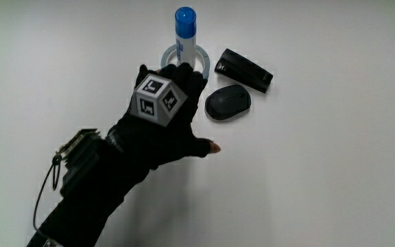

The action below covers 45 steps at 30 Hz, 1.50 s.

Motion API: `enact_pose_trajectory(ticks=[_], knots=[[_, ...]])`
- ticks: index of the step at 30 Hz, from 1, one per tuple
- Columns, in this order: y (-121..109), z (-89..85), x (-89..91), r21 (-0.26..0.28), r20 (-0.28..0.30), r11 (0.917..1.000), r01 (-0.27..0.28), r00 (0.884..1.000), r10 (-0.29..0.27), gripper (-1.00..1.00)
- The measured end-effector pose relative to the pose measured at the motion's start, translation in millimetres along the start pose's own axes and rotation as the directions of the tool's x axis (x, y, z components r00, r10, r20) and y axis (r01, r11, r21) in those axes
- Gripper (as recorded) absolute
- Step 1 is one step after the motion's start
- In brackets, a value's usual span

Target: Pick mouse

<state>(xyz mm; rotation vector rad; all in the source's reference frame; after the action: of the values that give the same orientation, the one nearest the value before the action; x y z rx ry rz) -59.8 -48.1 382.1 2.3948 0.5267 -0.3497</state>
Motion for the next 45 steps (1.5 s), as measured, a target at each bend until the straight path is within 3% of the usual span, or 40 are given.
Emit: enact_pose_trajectory(ticks=[2, 5, 6, 8, 10, 12, 14, 17, 21, 26, 31, 32, 39, 40, 42, 45], knots=[[10.8, -1.2, -2.4, -0.01, 0.036, 0.9999, -0.003, 0.999, 0.004, 0.0], [22.2, 3.7, 1.3, -0.029, 0.032, 0.9996, -0.006, 0.999, 0.007, 0.0], [28.1, 2.4, 0.6, -0.005, 0.034, 0.9999, 0.01, 0.999, -0.01, 0.0], [34.2, 4.4, 2.3, -0.053, 0.04, 0.9984, -0.02, 0.999, 0.022, 0.0], [54.7, -8.5, -10.1, -0.003, -0.025, 0.9943, -0.107, 0.994, 0.107, 0.0], [61.4, -5.7, -5.3, -0.067, 0.018, 0.9957, -0.063, 0.998, 0.065, 0.0], [63.3, 0.0, 2.6, -0.088, 0.053, 0.9953, -0.039, 0.998, 0.044, 0.0], [74.6, -3.1, 2.3, -0.097, 0.048, 0.9937, -0.056, 0.997, 0.061, 0.0], [92.9, -14.5, -4.5, -0.142, 0.091, 0.9876, -0.067, 0.993, 0.081, 0.0], [110.8, -28.9, -9.5, -0.203, 0.149, 0.9754, -0.086, 0.982, 0.117, 0.0], [124.7, -45.8, -8.6, -0.236, 0.156, 0.9677, -0.09, 0.979, 0.129, 0.0], [130.8, -52.4, -9.6, -0.221, 0.149, 0.9716, -0.086, 0.982, 0.12, 0.0], [136.4, -61.6, -1.3, -0.233, 0.073, 0.9643, -0.126, 0.987, 0.146, 0.0], [142.7, -65.6, -2.3, -0.219, 0.03, 0.9708, -0.098, 0.994, 0.107, 0.0], [144.4, -67.8, -2.9, -0.234, 0.029, 0.9629, -0.135, 0.989, 0.146, 0.0], [149.7, -74.7, -6.1, -0.233, 0.028, 0.9624, -0.14, 0.988, 0.151, 0.07]])
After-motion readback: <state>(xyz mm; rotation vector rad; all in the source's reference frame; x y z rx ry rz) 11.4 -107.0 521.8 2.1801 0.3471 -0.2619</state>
